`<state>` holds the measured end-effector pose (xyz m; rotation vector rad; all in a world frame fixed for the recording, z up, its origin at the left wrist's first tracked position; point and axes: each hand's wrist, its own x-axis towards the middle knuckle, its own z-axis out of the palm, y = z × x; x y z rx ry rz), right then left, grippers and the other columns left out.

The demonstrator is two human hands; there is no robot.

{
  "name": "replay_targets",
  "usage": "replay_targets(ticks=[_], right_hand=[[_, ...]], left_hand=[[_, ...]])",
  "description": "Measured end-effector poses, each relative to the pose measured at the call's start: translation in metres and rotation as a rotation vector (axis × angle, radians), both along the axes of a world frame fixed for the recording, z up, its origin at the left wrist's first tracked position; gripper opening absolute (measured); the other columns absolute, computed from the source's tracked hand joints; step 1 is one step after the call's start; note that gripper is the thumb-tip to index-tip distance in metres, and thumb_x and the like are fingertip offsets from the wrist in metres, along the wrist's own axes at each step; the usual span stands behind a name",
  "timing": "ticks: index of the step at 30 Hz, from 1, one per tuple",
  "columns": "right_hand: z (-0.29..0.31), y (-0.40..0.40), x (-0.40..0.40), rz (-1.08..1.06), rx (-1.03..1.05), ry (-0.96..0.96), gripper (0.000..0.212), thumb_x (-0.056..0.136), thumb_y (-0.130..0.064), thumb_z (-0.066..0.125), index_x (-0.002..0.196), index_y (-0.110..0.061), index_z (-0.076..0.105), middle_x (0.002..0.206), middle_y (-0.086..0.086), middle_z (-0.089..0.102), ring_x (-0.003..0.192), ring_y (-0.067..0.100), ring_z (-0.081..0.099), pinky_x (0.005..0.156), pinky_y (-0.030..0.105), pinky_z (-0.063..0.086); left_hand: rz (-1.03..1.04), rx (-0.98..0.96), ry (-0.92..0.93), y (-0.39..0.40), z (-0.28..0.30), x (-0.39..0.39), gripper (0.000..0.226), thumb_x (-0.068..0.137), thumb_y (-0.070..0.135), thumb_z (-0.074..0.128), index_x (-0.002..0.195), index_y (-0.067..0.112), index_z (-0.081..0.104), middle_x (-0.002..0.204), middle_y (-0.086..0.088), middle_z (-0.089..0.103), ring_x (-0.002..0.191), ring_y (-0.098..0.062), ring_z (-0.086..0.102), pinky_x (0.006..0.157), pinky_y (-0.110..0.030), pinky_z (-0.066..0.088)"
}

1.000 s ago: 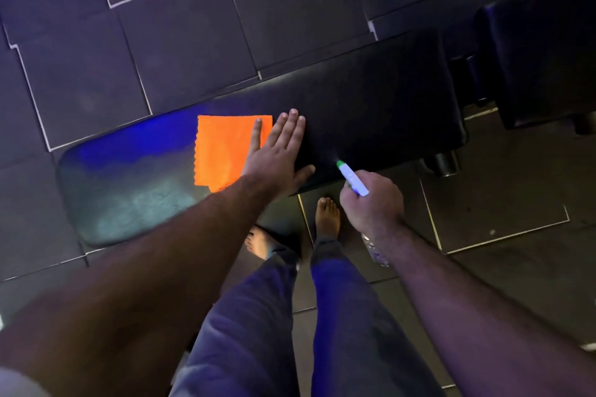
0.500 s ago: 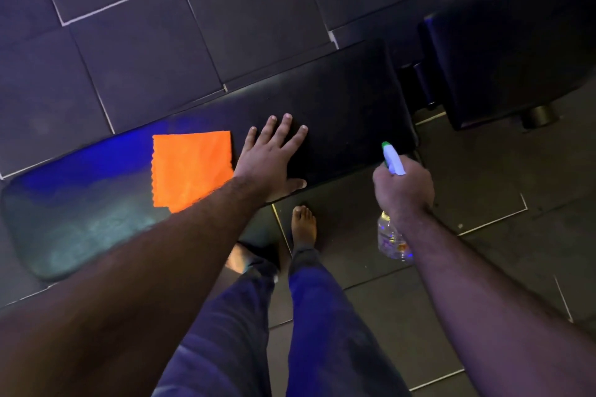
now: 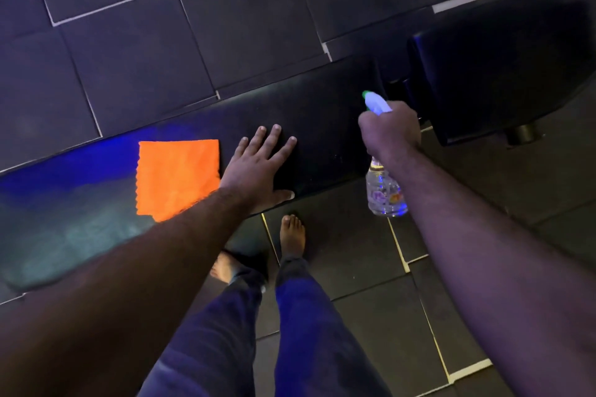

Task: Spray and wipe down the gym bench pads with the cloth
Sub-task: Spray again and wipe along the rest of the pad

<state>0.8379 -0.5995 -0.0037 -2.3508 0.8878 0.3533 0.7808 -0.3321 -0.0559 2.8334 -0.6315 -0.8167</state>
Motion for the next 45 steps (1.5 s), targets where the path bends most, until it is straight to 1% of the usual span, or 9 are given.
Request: replay_targets(ticks=[10,16,25,29,31,33,36,41,45], right_hand=[[0.016,0.044,0.028,0.212,-0.015,0.132,0.028,0.068,-0.032,0.055,0.086,-0.016,0.068,0.076,0.001,0.074,0.066,0.029,0.075,0.073,0.038,0.066],[0.009,0.080,0.012,0.336,0.007,0.190,0.017,0.073,-0.032,0.056,0.082,-0.019,0.062,0.077,-0.003,0.069,0.069,0.024,0.069,0.060,0.027,0.049],[0.011,0.137,0.000,0.473,0.031,0.117,0.016,0.073,-0.032,0.054,0.070,-0.016,0.055,0.067,-0.004,0.061,0.057,0.018,0.054,0.051,0.026,0.031],[0.020,0.161,-0.005,0.450,0.129,-0.011,0.017,0.071,-0.030,0.051,0.066,-0.014,0.052,0.059,-0.003,0.056,0.055,0.026,0.054,0.049,0.031,0.034],[0.027,0.175,-0.008,0.410,0.322,-0.113,0.015,0.076,-0.028,0.056,0.074,-0.017,0.065,0.062,-0.004,0.061,0.062,0.028,0.061,0.055,0.044,0.052],[0.039,0.190,-0.013,0.378,0.567,-0.232,0.024,0.076,-0.017,0.058,0.089,-0.022,0.076,0.072,-0.012,0.069,0.068,0.021,0.066,0.069,0.051,0.062],[0.061,0.219,-0.016,0.391,0.783,-0.427,0.044,0.071,-0.005,0.054,0.108,-0.011,0.077,0.101,-0.008,0.077,0.081,0.020,0.070,0.077,0.042,0.061],[0.087,0.282,-0.014,0.310,0.992,-0.561,0.035,0.082,-0.009,0.061,0.115,-0.011,0.071,0.100,-0.005,0.076,0.081,0.026,0.071,0.067,0.035,0.057],[0.073,0.303,-0.014,0.743,0.778,-0.702,0.046,0.088,-0.029,0.077,0.127,-0.011,0.063,0.113,-0.009,0.070,0.099,0.017,0.069,0.089,0.031,0.054]], left_hand=[[-0.020,-0.031,-0.121,0.016,-0.003,-0.007,0.116,0.091,0.075,0.065,0.174,0.032,-0.003,0.183,-0.006,-0.005,0.170,-0.028,-0.002,0.135,-0.057,0.002],[0.142,-0.007,-0.244,0.051,0.005,-0.022,0.106,0.092,0.067,0.069,0.174,0.021,0.020,0.183,-0.006,0.010,0.170,-0.023,0.005,0.133,-0.060,-0.007],[0.342,0.034,-0.223,0.105,0.013,-0.039,0.099,0.099,0.070,0.054,0.175,0.022,0.012,0.184,-0.003,0.001,0.169,-0.021,-0.004,0.132,-0.057,-0.013],[0.396,-0.270,-0.117,0.116,0.021,-0.046,0.107,0.092,0.062,0.072,0.174,0.017,0.020,0.182,-0.006,0.012,0.169,-0.019,0.006,0.137,-0.045,0.007],[0.413,-0.441,-0.069,0.116,0.030,-0.052,0.112,0.085,0.068,0.074,0.173,0.018,0.025,0.180,-0.004,0.026,0.166,-0.018,0.022,0.133,-0.033,0.020],[0.462,-0.537,-0.042,0.112,0.042,-0.056,0.122,0.077,0.077,0.078,0.173,0.021,0.026,0.175,0.000,0.036,0.160,-0.014,0.032,0.128,-0.020,0.022],[0.569,-0.650,-0.058,0.105,0.058,-0.056,0.129,0.069,0.065,0.095,0.171,0.017,0.030,0.170,0.000,0.044,0.152,-0.007,0.038,0.119,-0.004,0.018],[0.837,-0.741,-0.272,0.115,0.077,-0.044,0.092,0.072,0.057,0.087,0.150,0.024,0.054,0.140,0.004,0.070,0.127,-0.017,0.066,0.103,-0.022,0.049],[1.093,-0.680,-0.396,0.154,0.069,-0.045,0.070,0.071,0.052,0.094,0.131,0.036,0.061,0.115,0.018,0.073,0.107,-0.009,0.073,0.090,-0.038,0.061]])
